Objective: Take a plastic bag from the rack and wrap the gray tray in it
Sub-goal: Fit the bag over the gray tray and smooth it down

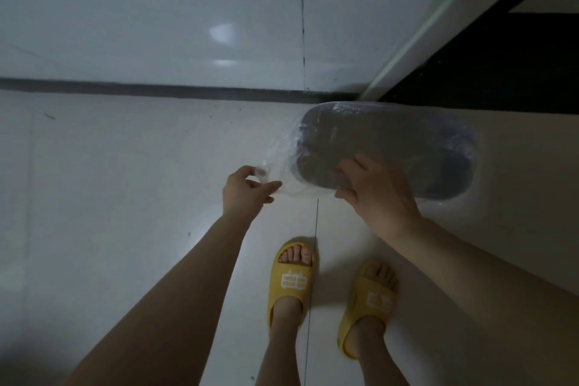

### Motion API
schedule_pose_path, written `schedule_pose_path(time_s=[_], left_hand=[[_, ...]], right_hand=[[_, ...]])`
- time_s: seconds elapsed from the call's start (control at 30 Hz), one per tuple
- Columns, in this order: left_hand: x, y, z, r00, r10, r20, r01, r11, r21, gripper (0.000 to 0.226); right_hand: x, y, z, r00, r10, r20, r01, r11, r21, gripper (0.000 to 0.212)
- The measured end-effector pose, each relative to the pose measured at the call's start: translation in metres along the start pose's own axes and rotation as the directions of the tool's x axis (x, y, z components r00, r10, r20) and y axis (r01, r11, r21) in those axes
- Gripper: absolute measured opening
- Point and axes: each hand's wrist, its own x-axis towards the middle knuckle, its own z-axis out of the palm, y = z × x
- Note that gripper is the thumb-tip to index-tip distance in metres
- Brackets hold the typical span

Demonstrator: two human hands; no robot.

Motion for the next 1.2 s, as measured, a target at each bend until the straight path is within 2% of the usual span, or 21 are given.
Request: schedule_pose_path(time_s=[0.17, 0.3, 0.37, 0.43, 0.47, 0.53, 0.57, 0.6, 0.67, 0.73, 0.77, 0.83, 0.9, 1.0, 1.1, 1.2], left_hand=[[0.017, -0.004, 0.018, 0.997, -0.029, -0.075, 0.027, 0.999, -0.03, 0.026], [0.03, -0.001, 0.023, 0.996, -0.064, -0.06, 0.062, 0.998, -0.031, 0.029], [0.032, 0.005, 0.016, 0.996, -0.083, 0.031, 0.084, 0.996, -0.013, 0.04], [0.027, 0.012, 0.002, 0.986, -0.087, 0.145, 0.097, 0.993, -0.066, 0.06], [0.024, 0.015, -0.006, 0.986, -0.061, 0.158, 0.074, 0.994, -0.077, 0.07], [0.012, 0.022, -0.019, 0.991, 0.105, 0.084, -0.109, 0.993, 0.042, 0.085], [0.003, 0.028, -0.021, 0.968, 0.241, 0.063, -0.249, 0.955, 0.16, 0.091], [-0.007, 0.037, -0.021, 0.917, 0.39, 0.084, -0.398, 0.878, 0.265, 0.097], [-0.024, 0.056, -0.01, 0.764, 0.602, 0.23, -0.639, 0.661, 0.393, 0.109], [-0.031, 0.074, 0.013, 0.652, 0.645, 0.398, -0.746, 0.451, 0.49, 0.12], [-0.032, 0.083, 0.025, 0.63, 0.627, 0.458, -0.761, 0.38, 0.526, 0.126], [-0.028, 0.094, 0.048, 0.639, 0.579, 0.506, -0.745, 0.304, 0.593, 0.137], [-0.02, 0.099, 0.061, 0.682, 0.531, 0.502, -0.694, 0.254, 0.674, 0.144], [-0.01, 0.101, 0.067, 0.727, 0.482, 0.489, -0.637, 0.21, 0.741, 0.151], [-0.007, 0.099, 0.064, 0.729, 0.463, 0.504, -0.627, 0.156, 0.763, 0.156], [-0.003, 0.092, 0.057, 0.752, 0.455, 0.476, -0.6, 0.175, 0.781, 0.159]], right_hand=[[0.003, 0.012, 0.015, 0.999, 0.026, 0.044, -0.024, 0.998, -0.051, 0.023], [0.003, 0.018, 0.022, 0.996, 0.081, 0.046, -0.079, 0.996, -0.04, 0.023], [0.003, 0.018, 0.018, 0.997, 0.061, 0.05, -0.061, 0.998, -0.007, 0.029], [-0.001, 0.02, 0.007, 0.999, 0.025, 0.036, -0.027, 0.998, 0.056, 0.043], [-0.004, 0.024, -0.001, 1.0, 0.023, 0.018, -0.025, 0.995, 0.095, 0.049], [-0.011, 0.038, -0.017, 0.997, 0.058, -0.048, -0.049, 0.984, 0.172, 0.059], [-0.015, 0.048, -0.025, 0.993, 0.08, -0.091, -0.061, 0.98, 0.192, 0.065], [-0.018, 0.058, -0.033, 0.988, 0.093, -0.125, -0.069, 0.98, 0.187, 0.073], [-0.022, 0.077, -0.045, 0.988, 0.091, -0.128, -0.079, 0.992, 0.1, 0.093], [-0.024, 0.092, -0.054, 0.994, 0.101, -0.045, -0.101, 0.995, -0.006, 0.113], [-0.023, 0.096, -0.057, 0.994, 0.111, 0.011, -0.11, 0.993, -0.043, 0.122], [-0.02, 0.102, -0.059, 0.988, 0.112, 0.107, -0.102, 0.99, -0.095, 0.135], [-0.014, 0.103, -0.057, 0.981, 0.111, 0.157, -0.093, 0.989, -0.116, 0.141], [-0.004, 0.1, -0.052, 0.975, 0.136, 0.174, -0.12, 0.988, -0.098, 0.146], [-0.003, 0.101, -0.05, 0.972, 0.156, 0.177, -0.139, 0.985, -0.1, 0.149], [-0.009, 0.106, -0.048, 0.972, 0.163, 0.169, -0.145, 0.983, -0.113, 0.151]])
